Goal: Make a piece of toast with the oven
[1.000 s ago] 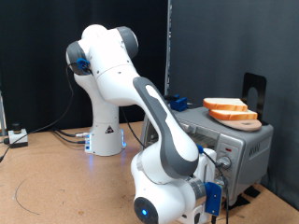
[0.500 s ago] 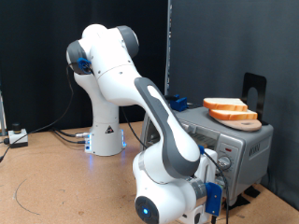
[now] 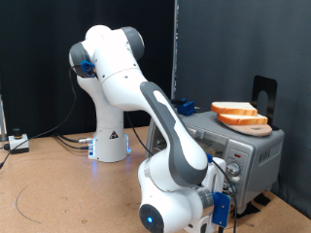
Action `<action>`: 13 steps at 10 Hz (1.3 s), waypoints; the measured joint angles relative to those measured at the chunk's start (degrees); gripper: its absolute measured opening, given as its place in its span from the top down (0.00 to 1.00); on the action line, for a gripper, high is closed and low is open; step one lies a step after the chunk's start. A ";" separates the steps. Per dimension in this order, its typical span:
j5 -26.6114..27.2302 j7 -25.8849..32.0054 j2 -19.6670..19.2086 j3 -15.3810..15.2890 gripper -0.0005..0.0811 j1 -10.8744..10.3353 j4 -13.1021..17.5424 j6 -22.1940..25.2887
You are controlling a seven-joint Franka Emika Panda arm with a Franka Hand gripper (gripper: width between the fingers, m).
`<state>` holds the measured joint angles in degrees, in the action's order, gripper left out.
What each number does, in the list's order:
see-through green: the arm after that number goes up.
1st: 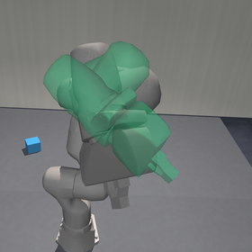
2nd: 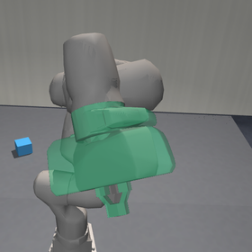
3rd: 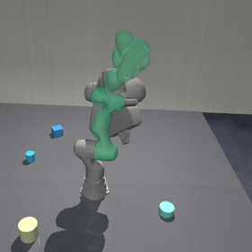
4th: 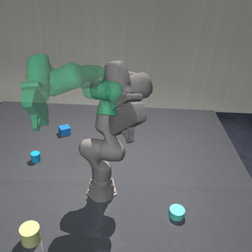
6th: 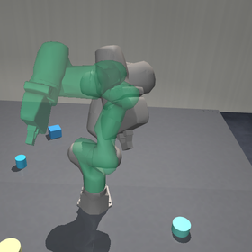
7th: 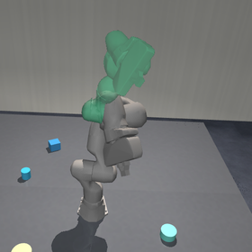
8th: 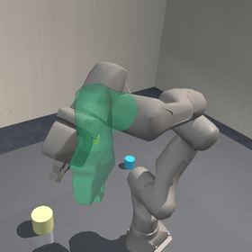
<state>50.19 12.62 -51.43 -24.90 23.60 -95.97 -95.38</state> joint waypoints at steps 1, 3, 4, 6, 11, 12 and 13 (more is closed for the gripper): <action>-0.15 6.79 0.32 -0.24 0.88 0.18 -0.43 -0.74; -0.23 19.43 0.71 -0.93 0.88 0.78 -1.31 -2.15; -0.20 24.19 0.71 -1.24 0.88 1.12 -1.55 -2.52; 0.02 30.74 0.70 -1.46 0.88 1.41 -1.82 -2.89; 0.45 31.78 0.70 -1.43 0.88 1.48 -1.99 -2.99; 0.45 31.67 0.71 -1.42 0.88 1.48 -1.99 -2.98; 0.45 31.34 0.71 -1.41 0.88 1.48 -1.99 -2.98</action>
<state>50.64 43.96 -50.72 -26.31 25.08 -97.96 -98.36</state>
